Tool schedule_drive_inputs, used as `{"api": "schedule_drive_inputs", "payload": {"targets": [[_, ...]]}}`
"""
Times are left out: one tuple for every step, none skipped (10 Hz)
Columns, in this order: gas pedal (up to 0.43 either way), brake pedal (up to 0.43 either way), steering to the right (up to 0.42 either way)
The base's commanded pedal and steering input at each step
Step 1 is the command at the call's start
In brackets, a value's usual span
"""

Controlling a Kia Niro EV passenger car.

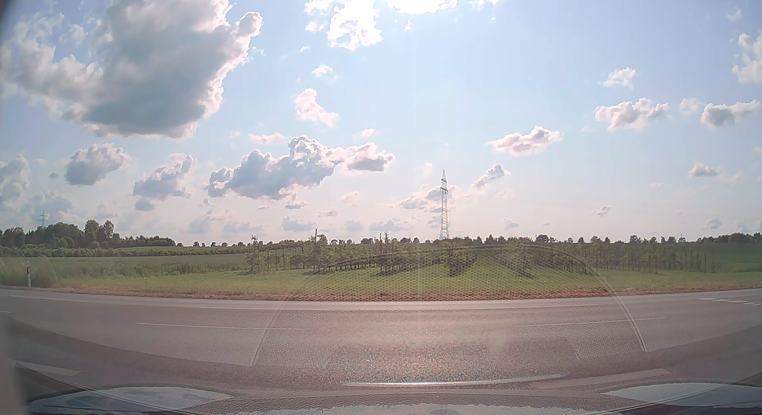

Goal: Follow the waypoints while adhering to traffic rules and regulations

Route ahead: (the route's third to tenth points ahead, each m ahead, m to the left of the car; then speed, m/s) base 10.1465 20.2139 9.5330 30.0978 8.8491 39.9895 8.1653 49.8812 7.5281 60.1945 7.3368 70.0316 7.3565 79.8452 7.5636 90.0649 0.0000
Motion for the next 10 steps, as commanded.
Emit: {"api": "schedule_drive_inputs", "payload": {"targets": [[0.0, 0.335, 0.0], [0.0, 0.335, 0.0], [0.0, 0.341, 0.0], [0.0, 0.341, 0.0], [0.0, 0.335, 0.0], [0.0, 0.341, 0.0], [0.0, 0.341, 0.0], [0.0, 0.36, 0.0], [0.0, 0.366, 0.0], [0.0, 0.366, 0.0]]}}
